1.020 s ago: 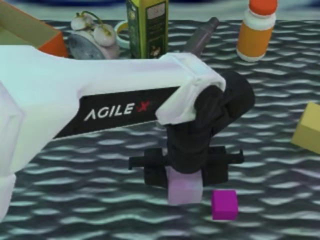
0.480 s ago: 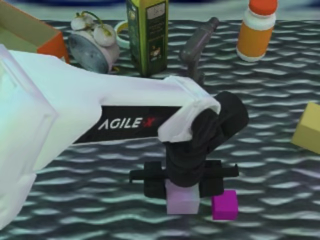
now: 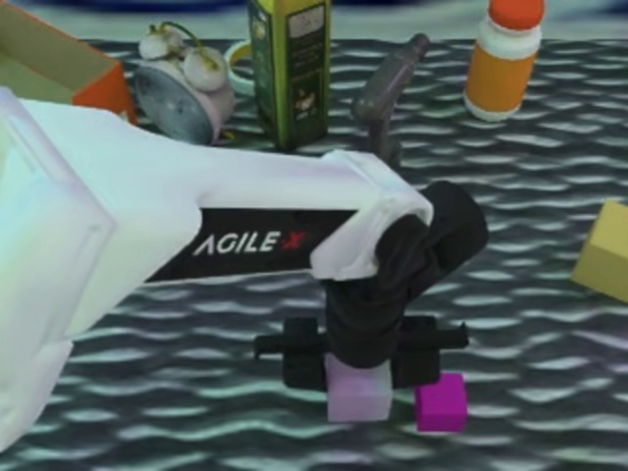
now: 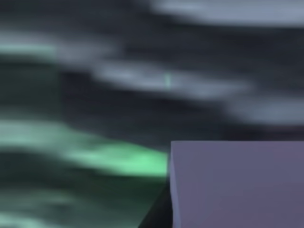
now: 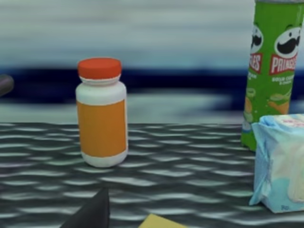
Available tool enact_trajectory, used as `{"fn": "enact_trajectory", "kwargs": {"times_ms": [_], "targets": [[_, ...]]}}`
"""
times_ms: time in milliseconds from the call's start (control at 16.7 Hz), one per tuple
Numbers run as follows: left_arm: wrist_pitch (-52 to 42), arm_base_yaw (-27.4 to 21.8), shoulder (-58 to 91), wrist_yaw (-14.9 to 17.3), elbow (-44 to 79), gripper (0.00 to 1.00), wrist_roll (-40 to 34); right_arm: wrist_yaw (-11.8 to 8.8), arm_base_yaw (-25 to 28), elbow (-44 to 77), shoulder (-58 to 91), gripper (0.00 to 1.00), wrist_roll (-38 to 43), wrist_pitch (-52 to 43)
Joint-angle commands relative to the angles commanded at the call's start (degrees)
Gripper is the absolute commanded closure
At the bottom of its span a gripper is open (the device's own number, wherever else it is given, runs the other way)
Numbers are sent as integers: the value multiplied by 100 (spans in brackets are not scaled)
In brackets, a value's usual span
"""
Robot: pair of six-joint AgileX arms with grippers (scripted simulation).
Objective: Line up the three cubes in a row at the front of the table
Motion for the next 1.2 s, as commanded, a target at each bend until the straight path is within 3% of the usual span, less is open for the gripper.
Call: {"fn": "enact_trajectory", "kwargs": {"times_ms": [240, 300, 840, 1200], "targets": [[0, 0, 0, 0, 0, 2, 0, 0, 0, 0, 0, 0, 0, 0], [0, 0, 0, 0, 0, 0, 0, 0, 0, 0, 0, 0, 0, 0], [-20, 8, -8, 0, 19, 0, -2, 0, 0, 0, 0, 0, 0, 0], [-1132, 78, -326, 2, 741, 0, -51, 0, 0, 0, 0, 0, 0, 0]]}}
